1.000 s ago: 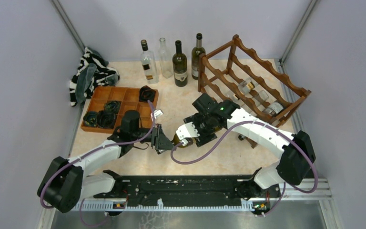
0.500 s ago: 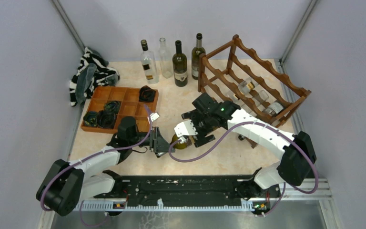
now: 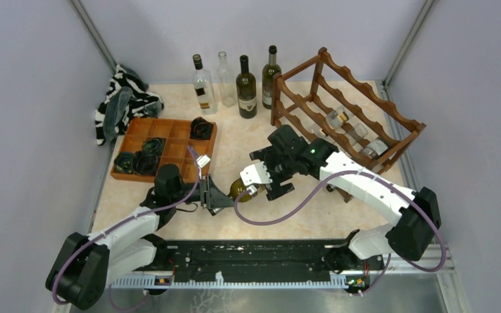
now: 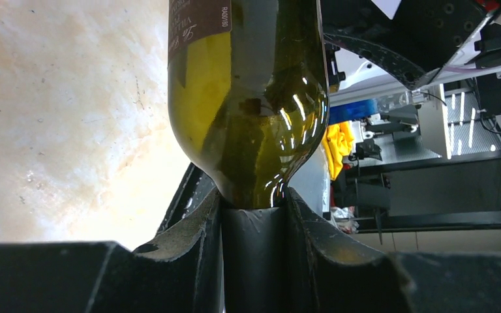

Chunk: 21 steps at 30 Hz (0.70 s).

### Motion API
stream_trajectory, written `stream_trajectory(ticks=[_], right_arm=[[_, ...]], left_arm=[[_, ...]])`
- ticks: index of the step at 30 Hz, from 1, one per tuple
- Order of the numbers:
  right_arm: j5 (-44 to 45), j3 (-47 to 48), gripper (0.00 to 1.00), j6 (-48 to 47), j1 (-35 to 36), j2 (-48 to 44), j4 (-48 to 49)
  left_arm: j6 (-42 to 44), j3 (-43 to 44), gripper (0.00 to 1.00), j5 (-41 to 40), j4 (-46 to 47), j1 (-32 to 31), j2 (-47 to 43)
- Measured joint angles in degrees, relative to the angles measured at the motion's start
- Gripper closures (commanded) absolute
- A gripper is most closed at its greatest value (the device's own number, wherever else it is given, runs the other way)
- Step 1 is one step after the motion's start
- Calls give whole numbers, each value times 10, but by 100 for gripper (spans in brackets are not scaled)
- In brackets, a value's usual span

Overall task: Put the wine bottle on the wine rack
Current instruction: Place the wine bottle in the wine rack.

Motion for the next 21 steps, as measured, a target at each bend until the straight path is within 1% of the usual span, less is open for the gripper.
stream_trajectory(ticks=[8,10,14,18,21], right_arm=[[-46,16,2,-4,-9,-14,-31],[-82,27,2,-3,-29,-19,-45],[-180,55,2,12,-93,-42,-64],[-258,76,2,46,-134,-75,-64],[-297,82,2,75,-155,-90,-56]], left_arm=[[35,2,100,-21,-52,3,-24],[54,6,100,-34,-75,3,-25],[98,26,100,-58,-108,3,-20],[133,52,100,-90,-102,3,5],[148,76,100,-109,-87,3,54]])
